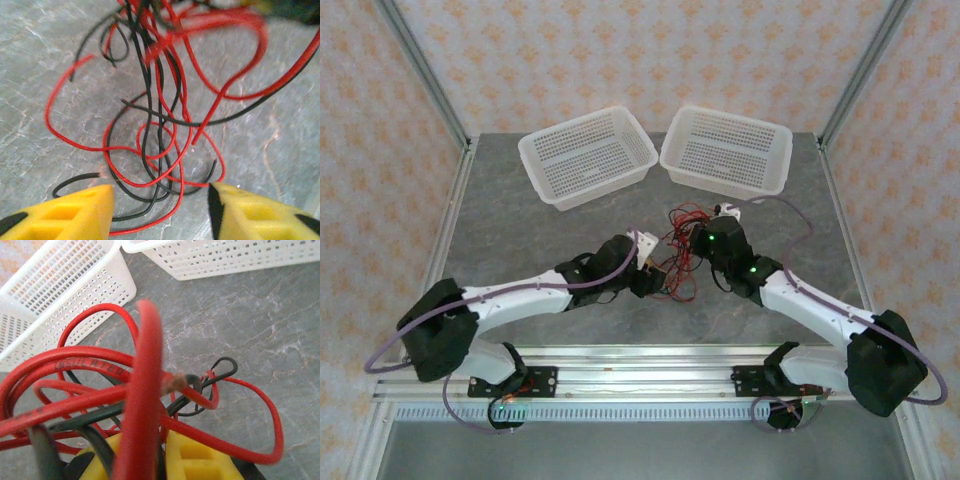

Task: Untangle the cables

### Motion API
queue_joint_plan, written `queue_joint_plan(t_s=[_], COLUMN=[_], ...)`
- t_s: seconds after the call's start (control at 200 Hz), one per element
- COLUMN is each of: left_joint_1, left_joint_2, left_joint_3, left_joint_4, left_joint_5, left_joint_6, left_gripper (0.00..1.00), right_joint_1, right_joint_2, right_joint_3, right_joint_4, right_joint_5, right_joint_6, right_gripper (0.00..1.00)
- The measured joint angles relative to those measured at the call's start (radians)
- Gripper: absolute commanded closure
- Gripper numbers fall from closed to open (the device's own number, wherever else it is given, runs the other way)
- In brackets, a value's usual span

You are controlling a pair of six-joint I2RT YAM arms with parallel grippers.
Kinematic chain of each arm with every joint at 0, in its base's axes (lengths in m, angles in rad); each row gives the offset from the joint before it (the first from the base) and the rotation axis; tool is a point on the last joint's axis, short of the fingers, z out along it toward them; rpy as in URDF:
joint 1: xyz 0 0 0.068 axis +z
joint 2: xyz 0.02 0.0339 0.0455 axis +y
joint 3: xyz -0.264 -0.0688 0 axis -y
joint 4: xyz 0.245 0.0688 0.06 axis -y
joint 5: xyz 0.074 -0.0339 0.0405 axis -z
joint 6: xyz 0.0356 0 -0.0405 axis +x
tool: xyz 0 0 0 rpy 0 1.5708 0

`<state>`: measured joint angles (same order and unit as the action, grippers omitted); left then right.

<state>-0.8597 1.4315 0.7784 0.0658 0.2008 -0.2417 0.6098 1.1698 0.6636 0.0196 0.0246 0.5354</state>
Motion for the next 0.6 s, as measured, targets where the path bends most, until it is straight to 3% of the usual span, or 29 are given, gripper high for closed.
queue_joint_plan(t_s=[0.275, 0.596], left_joint_1=[-0.011, -0.011], left_joint_2=[0.247, 0.451], left_joint_3=[0.078, 0.2], left_joint_4=[0.134, 0.154], left_joint_5=[0.018, -0.008], left_joint_6=[-0.022, -0.017], left_gripper=[0.34, 0.36], right_joint_1=[0.0, 0.0], right_joint_2=[-0.001, -0.033], right_joint_3=[0.006, -0.006], right_joint_4=[-0.042, -0.058], right_joint_5=[0.017, 0.035], right_joint_6=[0.147, 0.216], right_gripper=[1.0, 1.0])
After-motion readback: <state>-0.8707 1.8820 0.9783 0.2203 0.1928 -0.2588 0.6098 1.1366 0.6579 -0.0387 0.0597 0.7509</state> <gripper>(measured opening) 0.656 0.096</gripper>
